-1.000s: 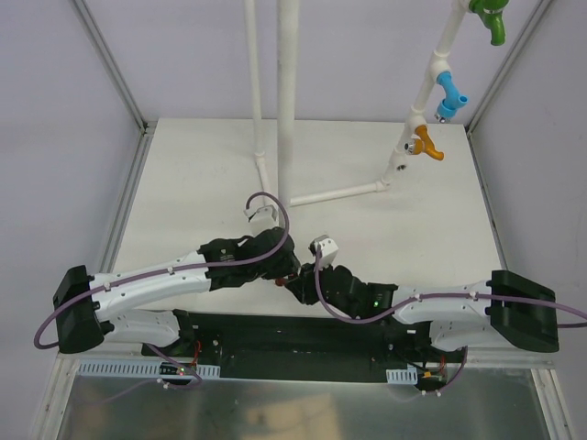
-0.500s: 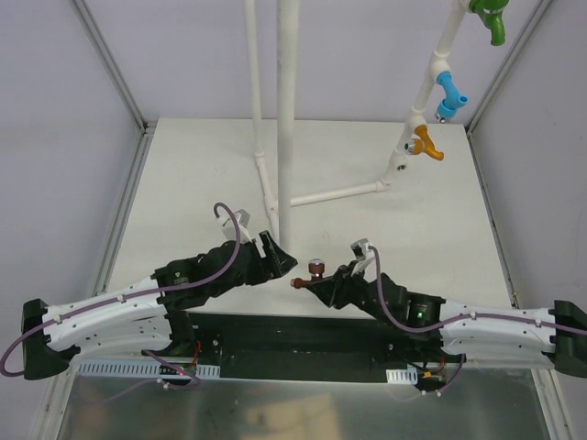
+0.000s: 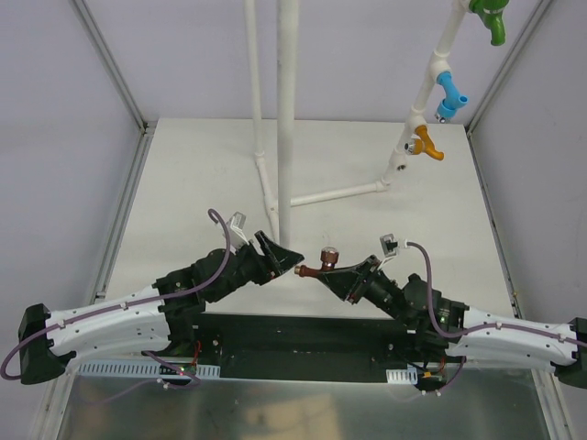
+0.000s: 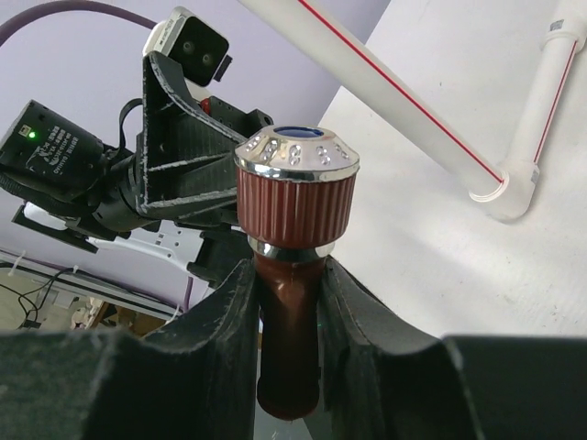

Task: Install the water faucets
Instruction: Pick up the adaptor at the center of the board.

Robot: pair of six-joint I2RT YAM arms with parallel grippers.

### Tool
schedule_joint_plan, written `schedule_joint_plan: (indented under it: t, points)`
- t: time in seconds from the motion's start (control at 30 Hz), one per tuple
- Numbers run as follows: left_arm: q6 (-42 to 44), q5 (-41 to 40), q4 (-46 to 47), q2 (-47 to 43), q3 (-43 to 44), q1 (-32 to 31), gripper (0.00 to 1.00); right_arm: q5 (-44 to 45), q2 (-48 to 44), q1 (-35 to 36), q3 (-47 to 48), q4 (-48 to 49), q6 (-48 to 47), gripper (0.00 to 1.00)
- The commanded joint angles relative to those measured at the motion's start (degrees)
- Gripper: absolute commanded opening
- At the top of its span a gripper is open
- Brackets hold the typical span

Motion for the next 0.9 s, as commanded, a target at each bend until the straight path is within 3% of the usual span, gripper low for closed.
schedule_joint_plan:
  t: [0.0, 0.43, 0.63, 0.87]
  points:
    - [-4.7, -0.6, 10.3, -2.6, -1.9, -0.5, 0.67, 0.2, 1.0, -0.1, 1.4, 6.6, 1.8, 0.0]
    - [-8.4, -1.5, 12.7, -3.1, -1.6, -0.5, 0.61, 6.6, 8.8, -0.1, -1.7, 25.6, 6.3, 0.0]
    - [-8.5, -1.6, 13.1, -3.0, -1.3, -0.6, 0.45, 7.0, 10.7, -0.1, -1.3, 25.9, 7.3, 0.0]
    - [-9.0, -1.1, 13.1, -1.7, -1.1, -0.5, 0.2, 7.6, 10.0, -0.2, -1.5, 24.9, 7.5, 0.0]
